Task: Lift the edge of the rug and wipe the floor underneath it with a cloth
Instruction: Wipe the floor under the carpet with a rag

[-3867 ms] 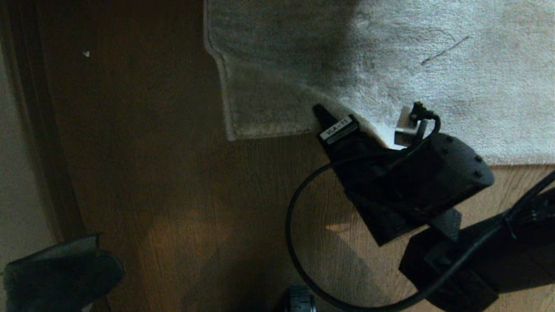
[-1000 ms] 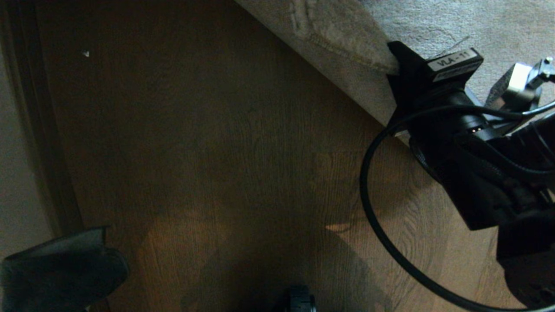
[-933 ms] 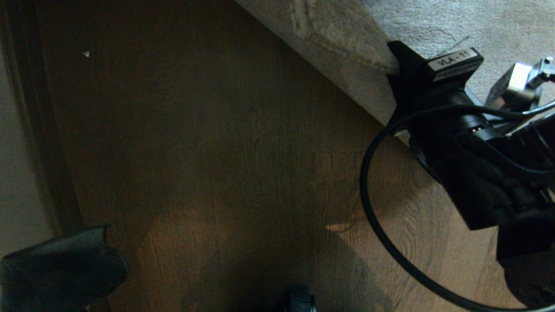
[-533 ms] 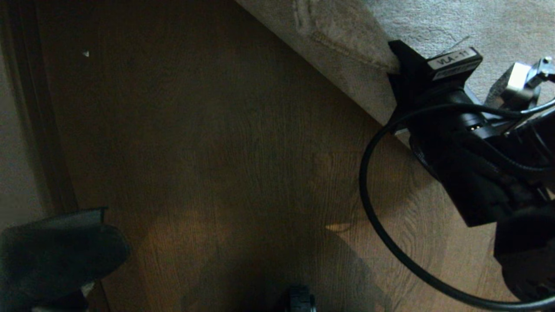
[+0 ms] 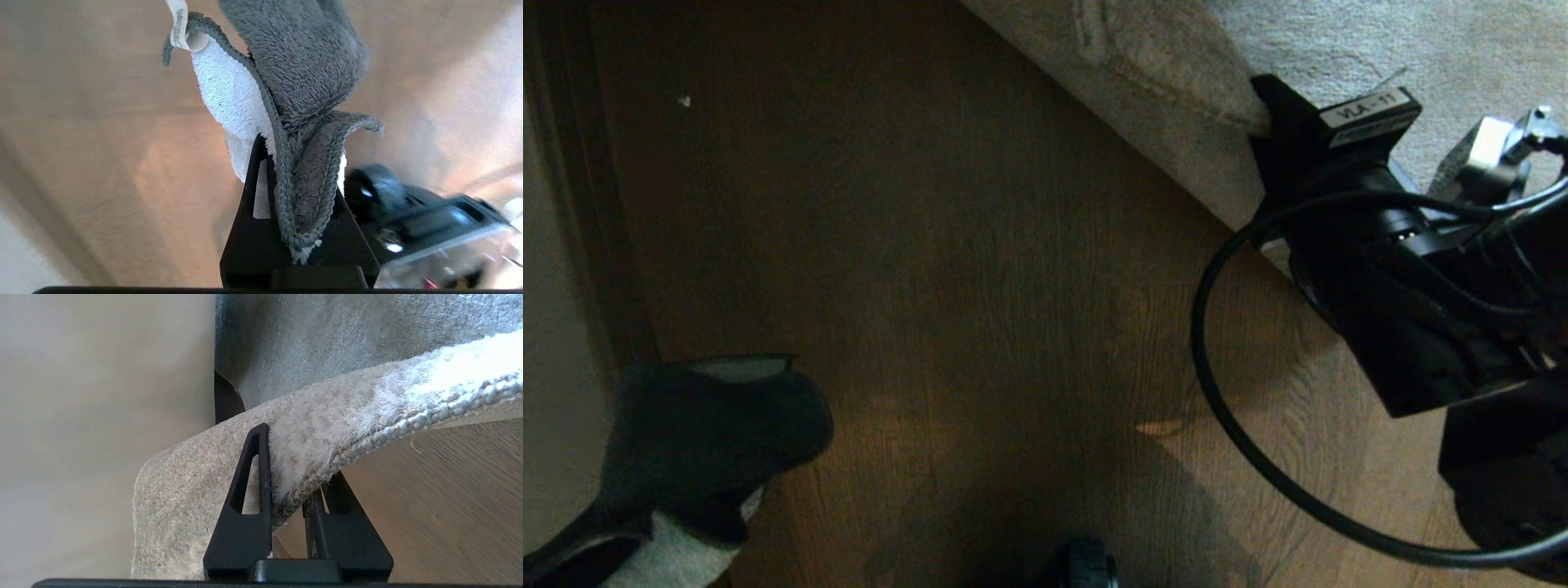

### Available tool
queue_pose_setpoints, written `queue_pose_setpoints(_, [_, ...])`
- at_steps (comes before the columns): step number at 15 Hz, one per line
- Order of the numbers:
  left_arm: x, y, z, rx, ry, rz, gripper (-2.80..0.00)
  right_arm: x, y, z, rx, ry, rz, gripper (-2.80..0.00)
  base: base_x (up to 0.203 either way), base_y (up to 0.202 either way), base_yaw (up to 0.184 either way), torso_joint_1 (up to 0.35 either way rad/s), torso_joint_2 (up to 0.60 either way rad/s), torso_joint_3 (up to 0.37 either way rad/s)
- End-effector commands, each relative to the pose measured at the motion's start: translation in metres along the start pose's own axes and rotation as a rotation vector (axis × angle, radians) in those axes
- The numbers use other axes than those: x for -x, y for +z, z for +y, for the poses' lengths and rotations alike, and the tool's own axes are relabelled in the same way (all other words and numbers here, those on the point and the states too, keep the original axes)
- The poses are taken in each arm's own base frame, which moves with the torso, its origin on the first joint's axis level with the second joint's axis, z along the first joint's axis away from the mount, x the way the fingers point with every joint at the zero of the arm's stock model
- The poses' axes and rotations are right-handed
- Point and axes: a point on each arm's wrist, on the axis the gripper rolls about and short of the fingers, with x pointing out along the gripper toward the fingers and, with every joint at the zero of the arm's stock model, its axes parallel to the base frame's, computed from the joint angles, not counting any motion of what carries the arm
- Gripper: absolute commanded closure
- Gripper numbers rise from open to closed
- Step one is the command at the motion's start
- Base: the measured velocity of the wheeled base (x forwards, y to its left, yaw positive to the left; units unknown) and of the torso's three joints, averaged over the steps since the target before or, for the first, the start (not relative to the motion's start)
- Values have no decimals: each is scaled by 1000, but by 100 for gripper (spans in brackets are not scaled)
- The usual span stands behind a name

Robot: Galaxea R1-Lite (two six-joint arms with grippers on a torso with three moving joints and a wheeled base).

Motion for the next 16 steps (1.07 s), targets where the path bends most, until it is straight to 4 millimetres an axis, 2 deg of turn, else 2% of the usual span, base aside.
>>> queue_pose_setpoints(1, [-22, 12, 5, 20, -63, 87, 0, -1, 2, 2, -22, 30, -27, 0, 0, 0, 0, 0, 0, 0])
queue_pose_setpoints(4, [-47, 30, 2, 5, -201, 132, 0, -4, 4, -5, -5, 18, -37, 0, 0, 0, 0, 0, 0, 0])
queue_pose_setpoints(8, [-102, 48, -9, -32, -321, 112, 0, -7, 2, -6, 4, 35, -17, 0, 0, 0, 0, 0, 0, 0])
queue_pose_setpoints(12, [-164, 64, -35, -20, -364, 86, 0, -10, 1, -9, 16, 49, -2, 0, 0, 0, 0, 0, 0, 0])
queue_pose_setpoints(16, [-218, 68, -59, 24, -348, 7, 0, -12, 4, -10, 23, 47, -12, 0, 0, 0, 0, 0, 0, 0])
